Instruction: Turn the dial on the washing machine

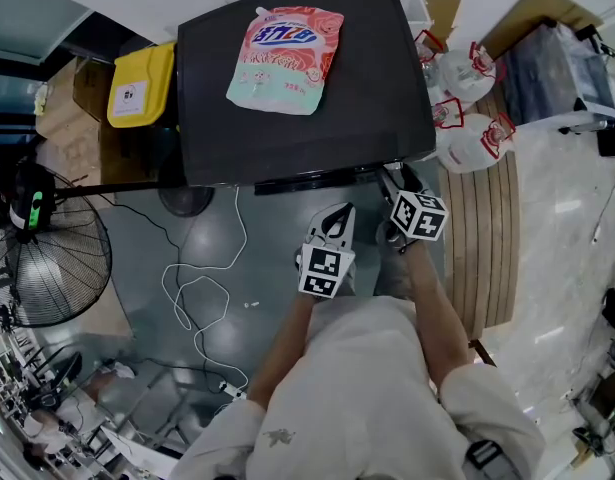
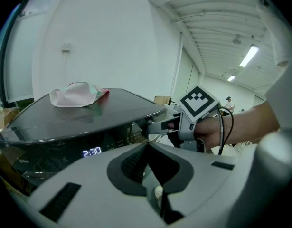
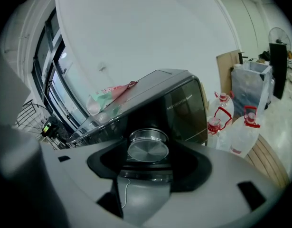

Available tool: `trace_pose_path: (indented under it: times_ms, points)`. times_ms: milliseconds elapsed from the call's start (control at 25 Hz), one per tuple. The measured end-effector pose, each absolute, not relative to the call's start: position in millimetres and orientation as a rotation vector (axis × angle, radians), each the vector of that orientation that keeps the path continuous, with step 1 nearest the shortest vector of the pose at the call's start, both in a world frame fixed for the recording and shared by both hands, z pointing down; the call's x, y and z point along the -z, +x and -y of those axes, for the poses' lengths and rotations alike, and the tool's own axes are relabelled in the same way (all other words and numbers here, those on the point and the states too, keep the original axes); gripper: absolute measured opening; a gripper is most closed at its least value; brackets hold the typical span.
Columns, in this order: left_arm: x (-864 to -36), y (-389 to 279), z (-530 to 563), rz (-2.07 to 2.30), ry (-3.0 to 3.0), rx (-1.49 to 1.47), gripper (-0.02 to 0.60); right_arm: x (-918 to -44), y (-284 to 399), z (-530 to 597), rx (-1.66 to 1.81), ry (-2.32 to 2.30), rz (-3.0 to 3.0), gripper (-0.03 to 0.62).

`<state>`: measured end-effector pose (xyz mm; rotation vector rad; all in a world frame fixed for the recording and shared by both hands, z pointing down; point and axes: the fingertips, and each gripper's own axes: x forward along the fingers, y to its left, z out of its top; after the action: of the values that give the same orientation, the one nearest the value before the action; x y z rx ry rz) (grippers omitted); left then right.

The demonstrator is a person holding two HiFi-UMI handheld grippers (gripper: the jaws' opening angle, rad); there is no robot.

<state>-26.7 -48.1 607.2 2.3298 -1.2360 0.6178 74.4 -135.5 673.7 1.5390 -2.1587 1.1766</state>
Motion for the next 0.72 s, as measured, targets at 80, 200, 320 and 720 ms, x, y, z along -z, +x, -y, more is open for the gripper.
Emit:
trace_pose_path:
  times_ms: [80, 200, 320, 720]
  points:
    - [-607.0, -26.1, 48.3, 1.236, 2.329, -0.618, 0.012, -673.8, 75.2, 135.6, -1.205, 1.542, 2.163, 0.276]
    - [-606.5, -26.5, 48.4, 1.236, 2.328, -0.619, 0.013, -673.5, 75.5, 135.8, -1.247, 1.545, 2.167, 0.276]
    - [-606.3, -26.7, 48.2, 1.237, 2.327, -0.619, 0.014, -673.2, 75.8, 136.0, -1.290, 1.547, 2.175, 0.276]
    - [-607.0, -23.9, 46.5, 1.235, 2.328, -0.620, 0.014, -675.8, 76.0, 135.7, -1.451, 1.542, 2.201, 0.276]
